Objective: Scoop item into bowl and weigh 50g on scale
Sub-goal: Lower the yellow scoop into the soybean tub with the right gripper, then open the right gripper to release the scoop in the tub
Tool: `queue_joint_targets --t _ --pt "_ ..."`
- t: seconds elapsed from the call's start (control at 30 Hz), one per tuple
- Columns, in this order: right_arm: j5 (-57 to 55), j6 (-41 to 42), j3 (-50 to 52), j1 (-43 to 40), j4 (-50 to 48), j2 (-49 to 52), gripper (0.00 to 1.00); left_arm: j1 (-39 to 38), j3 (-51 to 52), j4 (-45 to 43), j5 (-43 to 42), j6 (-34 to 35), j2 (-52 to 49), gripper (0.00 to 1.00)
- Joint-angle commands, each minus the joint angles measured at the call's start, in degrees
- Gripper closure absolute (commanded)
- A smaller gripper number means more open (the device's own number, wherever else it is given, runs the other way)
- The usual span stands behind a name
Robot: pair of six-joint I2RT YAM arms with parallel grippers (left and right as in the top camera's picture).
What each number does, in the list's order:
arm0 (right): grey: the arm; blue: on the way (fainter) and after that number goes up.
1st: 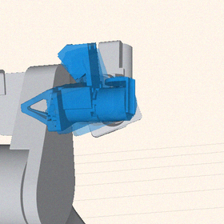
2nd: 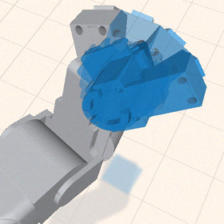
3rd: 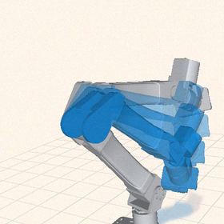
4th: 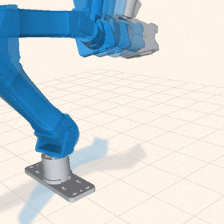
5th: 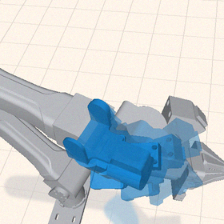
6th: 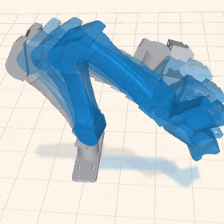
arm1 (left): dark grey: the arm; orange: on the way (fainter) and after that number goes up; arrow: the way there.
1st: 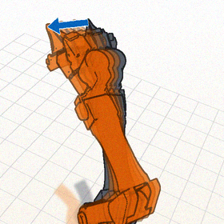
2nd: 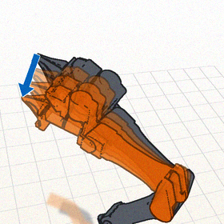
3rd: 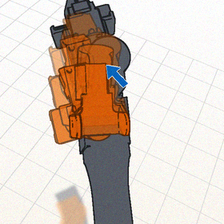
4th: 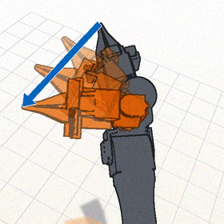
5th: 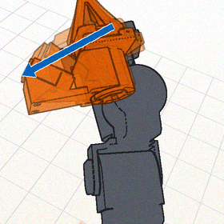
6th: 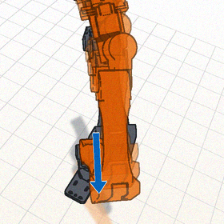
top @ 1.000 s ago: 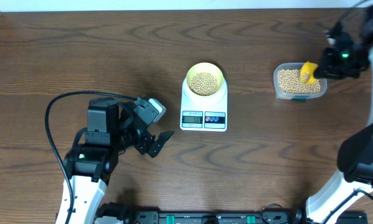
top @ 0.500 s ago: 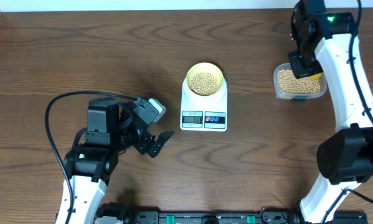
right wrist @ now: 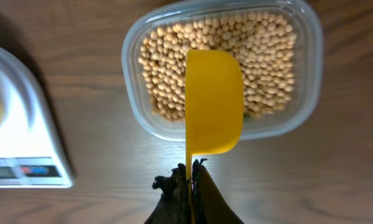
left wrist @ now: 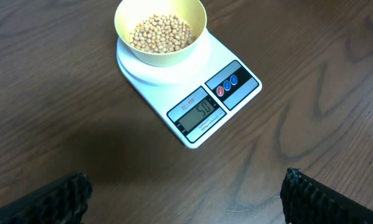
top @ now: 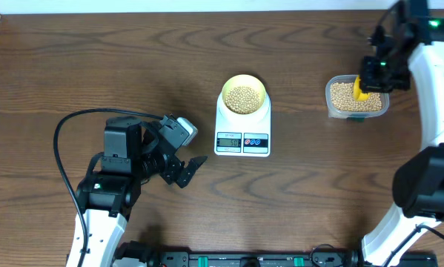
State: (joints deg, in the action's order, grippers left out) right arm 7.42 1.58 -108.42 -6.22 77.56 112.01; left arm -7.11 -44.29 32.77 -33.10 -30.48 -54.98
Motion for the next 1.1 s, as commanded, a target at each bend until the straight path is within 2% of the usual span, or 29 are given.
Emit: queue_joint_targets --t 0.0,0.23,0.6,0.7,0.77,0.83,1.07 --pt "15.6 1.8 4.2 -4.0 -2.7 -0.3 0.99 0.3 -0.6 -0.1 -0.8 -0.4 -0.1 0.01" --pt "27.4 3.5 13.3 -9.0 -12.3 -0.3 0.99 0.3 -0.6 -0.1 -0.8 -0.4 -0.1 0.01" --pt "17.4 8.7 15.8 -14.2 -9.6 -0.3 0.92 0.3 -0.6 -0.1 -0.8 -0.4 -0.1 0.01" --pt "16.5 9.6 15.8 -16.0 -8.9 -0.3 0.79 0.3 -0.6 -0.1 -0.8 -0.4 -0.1 0.01" --pt "16.5 9.6 15.8 -16.7 -8.7 -0.3 0.61 0.3 -0.6 -0.1 -0.8 -0.4 -0.1 0.01" --pt "16.5 9.5 15.8 -16.9 -8.5 -0.3 0.48 0.3 -0.6 -0.1 -0.8 -0.4 -0.1 0.01" --pt "16.5 9.5 15.8 -16.6 -6.7 -0.3 0.28 0.3 -0.6 -0.1 -0.8 -0.4 -0.1 0.01"
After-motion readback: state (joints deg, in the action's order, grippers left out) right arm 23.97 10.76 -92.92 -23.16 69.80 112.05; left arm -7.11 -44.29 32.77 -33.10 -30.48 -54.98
